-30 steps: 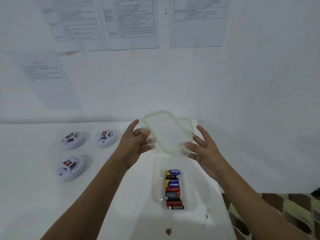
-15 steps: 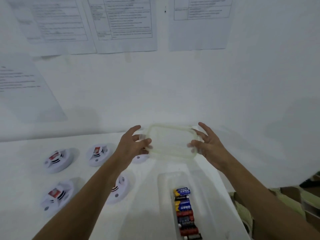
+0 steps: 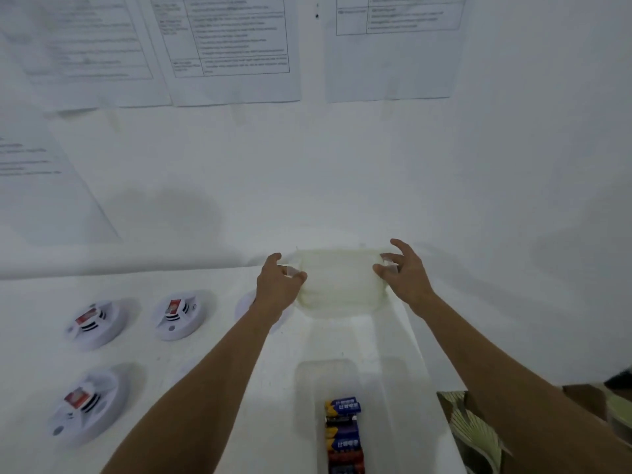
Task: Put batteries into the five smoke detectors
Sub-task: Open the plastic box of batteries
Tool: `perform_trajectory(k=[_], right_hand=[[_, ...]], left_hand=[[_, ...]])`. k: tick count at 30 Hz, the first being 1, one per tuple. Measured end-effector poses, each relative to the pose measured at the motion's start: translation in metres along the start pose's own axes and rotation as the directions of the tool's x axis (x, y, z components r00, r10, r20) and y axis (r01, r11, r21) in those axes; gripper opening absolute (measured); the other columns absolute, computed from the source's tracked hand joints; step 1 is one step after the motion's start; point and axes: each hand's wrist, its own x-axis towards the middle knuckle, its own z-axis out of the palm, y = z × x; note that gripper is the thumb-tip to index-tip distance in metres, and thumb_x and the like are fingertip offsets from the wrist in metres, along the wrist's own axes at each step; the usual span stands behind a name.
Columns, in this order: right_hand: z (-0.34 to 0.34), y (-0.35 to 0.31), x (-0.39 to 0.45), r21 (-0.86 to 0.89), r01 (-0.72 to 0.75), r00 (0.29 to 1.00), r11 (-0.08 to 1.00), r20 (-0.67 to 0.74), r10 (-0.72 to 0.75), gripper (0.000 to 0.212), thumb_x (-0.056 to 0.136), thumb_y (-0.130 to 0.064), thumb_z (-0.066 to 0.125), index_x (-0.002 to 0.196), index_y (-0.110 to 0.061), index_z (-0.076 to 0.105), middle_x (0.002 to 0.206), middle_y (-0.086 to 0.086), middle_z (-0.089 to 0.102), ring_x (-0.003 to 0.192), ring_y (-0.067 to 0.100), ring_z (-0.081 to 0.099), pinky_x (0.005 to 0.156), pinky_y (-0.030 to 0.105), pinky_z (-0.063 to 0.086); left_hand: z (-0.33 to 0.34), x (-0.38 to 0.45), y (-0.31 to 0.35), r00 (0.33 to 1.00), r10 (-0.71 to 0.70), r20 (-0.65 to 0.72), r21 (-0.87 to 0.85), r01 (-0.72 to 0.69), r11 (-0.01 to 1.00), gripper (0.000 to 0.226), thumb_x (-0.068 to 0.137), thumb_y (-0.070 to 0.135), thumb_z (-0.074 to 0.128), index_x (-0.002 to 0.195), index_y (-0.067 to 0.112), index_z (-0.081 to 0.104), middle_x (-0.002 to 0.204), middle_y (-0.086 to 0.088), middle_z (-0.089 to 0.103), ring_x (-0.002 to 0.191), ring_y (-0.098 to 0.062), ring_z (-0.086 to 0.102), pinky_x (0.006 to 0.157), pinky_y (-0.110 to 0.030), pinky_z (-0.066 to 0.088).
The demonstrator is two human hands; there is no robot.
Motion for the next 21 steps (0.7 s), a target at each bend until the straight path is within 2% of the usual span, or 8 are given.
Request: perform_trajectory(k=[4,6,10,12,14,16,18,21], right_hand=[[-0.001,0.016,0.003,0.025,-0.048,0.997,0.999,0.054,0.047,0.066,0.086,-0.017,0.076,0.143,-0.022,0.043,0.121,0.001,0.061,0.115,0.026,0.062,0.105,0.050,0.047],[-0.001,0.018,-0.002,0.032,-0.056,0.996,0.998,0.069,0.054,0.066,0.085,-0.019,0.077,0.142,-0.024,0.044,0.121,0.001,0.062,0.115,0.025,0.061,0.105,0.050,0.048],[-0.006,0.022,-0.031,0.012,-0.051,0.995,0.999,0.090,0.050,0.062,0.086,-0.023,0.076,0.140,-0.030,0.045,0.123,0.005,0.064,0.109,0.027,0.064,0.099,0.041,0.052],[-0.009,0.026,-0.050,-0.009,-0.037,0.994,0.999,0.102,0.038,0.062,0.086,-0.025,0.076,0.140,-0.031,0.046,0.119,0.000,0.064,0.106,0.030,0.066,0.096,0.043,0.054],[-0.012,0.029,-0.067,-0.031,-0.019,0.994,0.999,0.111,0.022,0.062,0.086,-0.027,0.076,0.140,-0.031,0.046,0.115,-0.005,0.063,0.102,0.031,0.066,0.093,0.044,0.056],[-0.016,0.029,-0.077,-0.041,-0.009,0.992,0.999,0.122,0.013,0.063,0.086,-0.026,0.076,0.140,-0.028,0.047,0.115,-0.002,0.064,0.093,0.030,0.067,0.081,0.039,0.060],[-0.020,0.026,-0.080,-0.055,-0.007,0.989,0.998,0.147,0.015,0.063,0.085,-0.024,0.077,0.141,-0.026,0.047,0.117,0.001,0.064,0.086,0.026,0.066,0.067,0.027,0.059],[-0.023,0.019,-0.076,-0.124,0.029,0.987,0.992,0.158,-0.010,0.062,0.085,-0.025,0.077,0.139,-0.028,0.048,0.116,-0.002,0.064,0.083,0.019,0.065,0.065,0.016,0.052]], left_hand=[[0.000,-0.001,-0.003,1.000,-0.009,-0.017,0.009,0.009,1.000,0.077,0.080,0.019,0.076,0.145,0.012,0.034,0.094,0.008,0.064,0.104,-0.024,0.063,0.097,-0.044,0.050],[-0.005,-0.008,-0.007,1.000,-0.005,-0.011,0.020,0.005,1.000,0.078,0.080,0.018,0.076,0.145,0.012,0.034,0.098,0.005,0.064,0.100,-0.024,0.065,0.095,-0.047,0.052],[-0.015,-0.040,-0.014,1.000,-0.005,0.014,0.039,0.004,0.999,0.073,0.081,0.019,0.076,0.143,0.016,0.037,0.111,-0.003,0.062,0.087,-0.014,0.065,0.085,-0.043,0.058],[-0.021,-0.056,-0.019,1.000,0.001,0.020,0.053,-0.002,0.999,0.073,0.081,0.019,0.076,0.143,0.018,0.038,0.110,-0.001,0.060,0.087,-0.009,0.061,0.082,-0.040,0.059],[-0.026,-0.071,-0.021,0.999,0.004,0.034,0.046,-0.005,0.999,0.072,0.082,0.015,0.076,0.143,0.016,0.039,0.107,0.002,0.056,0.092,-0.014,0.060,0.076,-0.036,0.059],[-0.030,-0.080,-0.023,0.998,-0.004,0.071,0.037,0.001,0.999,0.072,0.081,0.013,0.076,0.142,0.015,0.039,0.110,-0.001,0.060,0.096,-0.020,0.062,0.072,-0.033,0.059],[-0.035,-0.084,-0.022,0.996,-0.004,0.087,0.092,-0.004,0.996,0.070,0.080,0.015,0.078,0.140,0.015,0.041,0.106,-0.001,0.065,0.094,-0.021,0.064,0.075,-0.035,0.059],[-0.039,-0.082,-0.014,0.997,0.000,0.076,0.182,-0.013,0.983,0.079,0.077,0.021,0.080,0.143,0.015,0.037,0.091,0.008,0.068,0.089,-0.023,0.067,0.084,-0.041,0.056]])
